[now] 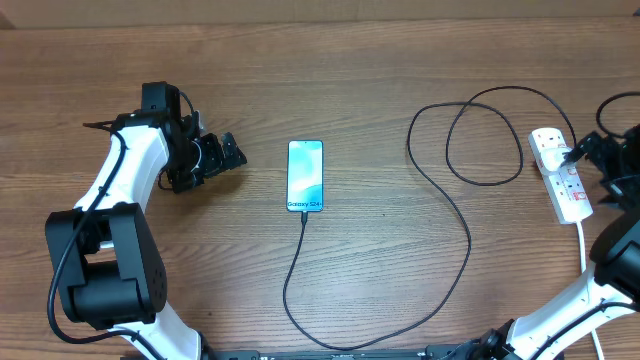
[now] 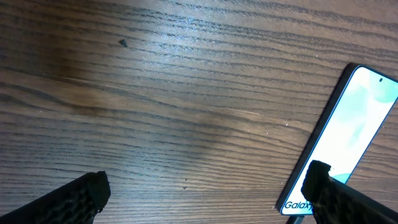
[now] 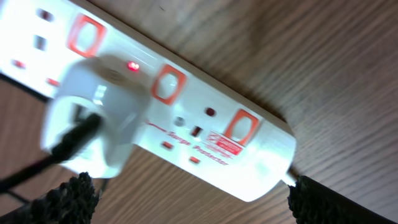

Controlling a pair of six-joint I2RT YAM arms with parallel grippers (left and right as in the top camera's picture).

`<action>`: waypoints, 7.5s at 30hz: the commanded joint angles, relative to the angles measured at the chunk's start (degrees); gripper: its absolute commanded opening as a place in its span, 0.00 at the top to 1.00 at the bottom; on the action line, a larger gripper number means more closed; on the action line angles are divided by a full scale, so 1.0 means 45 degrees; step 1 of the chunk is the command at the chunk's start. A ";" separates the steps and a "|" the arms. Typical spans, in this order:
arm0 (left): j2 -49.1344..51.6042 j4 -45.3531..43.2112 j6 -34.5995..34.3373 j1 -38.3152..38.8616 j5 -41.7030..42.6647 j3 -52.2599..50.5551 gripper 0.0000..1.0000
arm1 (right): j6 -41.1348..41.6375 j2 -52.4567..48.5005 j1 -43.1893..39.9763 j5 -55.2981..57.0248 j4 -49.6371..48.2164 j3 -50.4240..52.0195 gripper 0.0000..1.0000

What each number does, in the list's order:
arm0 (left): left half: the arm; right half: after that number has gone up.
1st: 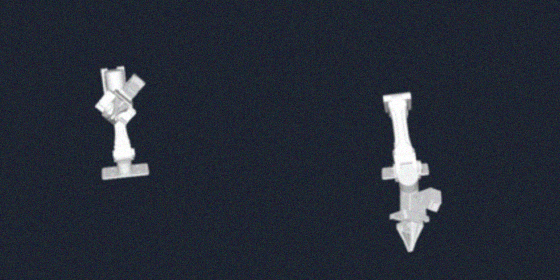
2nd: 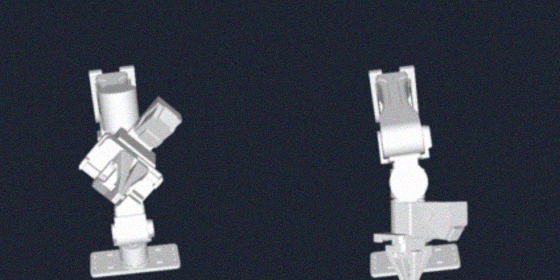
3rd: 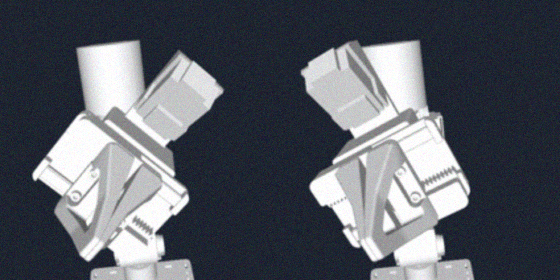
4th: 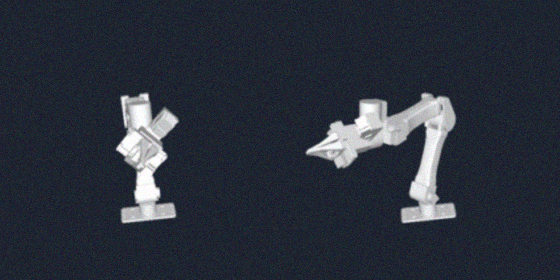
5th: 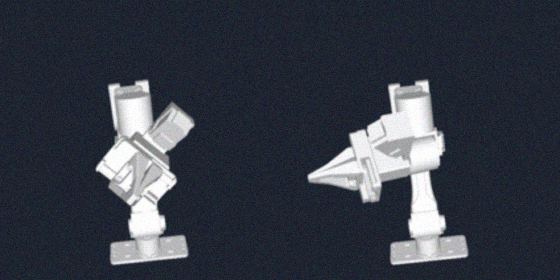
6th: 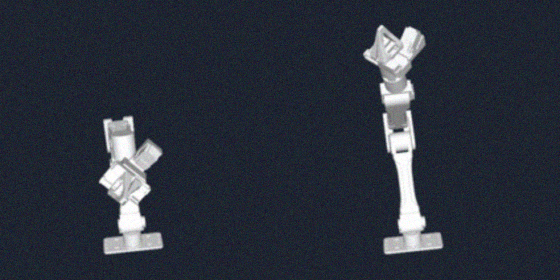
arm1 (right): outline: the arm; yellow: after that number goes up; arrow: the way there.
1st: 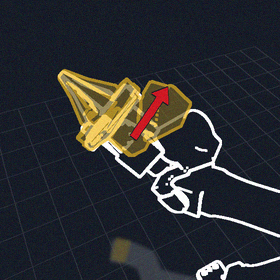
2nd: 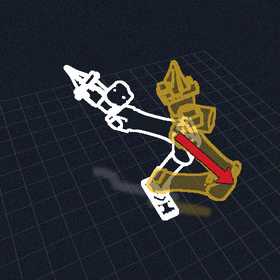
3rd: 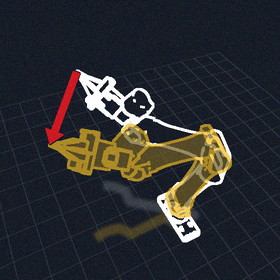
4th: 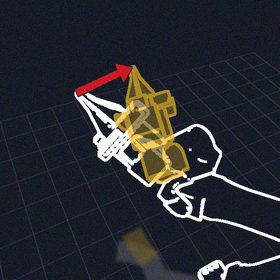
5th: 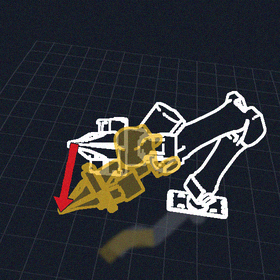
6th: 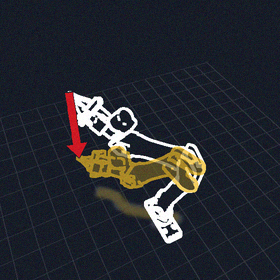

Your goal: Plug charger to phone and switch on socket

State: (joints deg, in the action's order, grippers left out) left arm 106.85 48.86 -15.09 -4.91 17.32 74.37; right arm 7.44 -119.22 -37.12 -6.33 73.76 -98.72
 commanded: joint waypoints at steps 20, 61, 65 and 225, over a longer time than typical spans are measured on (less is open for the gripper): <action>-0.0272 -0.0015 -0.0078 0.0010 -0.0083 0.0005 0.00 | -0.0053 0.0083 -0.0015 -0.0520 -0.3347 -0.0151 0.00; -0.1535 -0.0010 -0.0078 0.0019 -0.0092 -0.0029 0.00 | -0.0053 0.0083 -0.0015 -0.0520 -0.3483 -0.0151 0.00; -0.3463 -0.0010 -0.0078 0.0019 -0.0092 -0.0029 0.00 | -0.0053 0.0083 -0.0015 -0.0520 -0.3483 -0.0151 0.00; -2.3688 -1.0006 0.0495 0.0680 -0.2297 -1.6461 0.01 | -0.0053 0.5149 0.0117 -0.0520 -0.3473 -0.0151 0.00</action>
State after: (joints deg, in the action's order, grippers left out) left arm 0.91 3.66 -14.41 -2.22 7.44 0.47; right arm 6.85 -100.68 -37.08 -8.86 58.35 -98.61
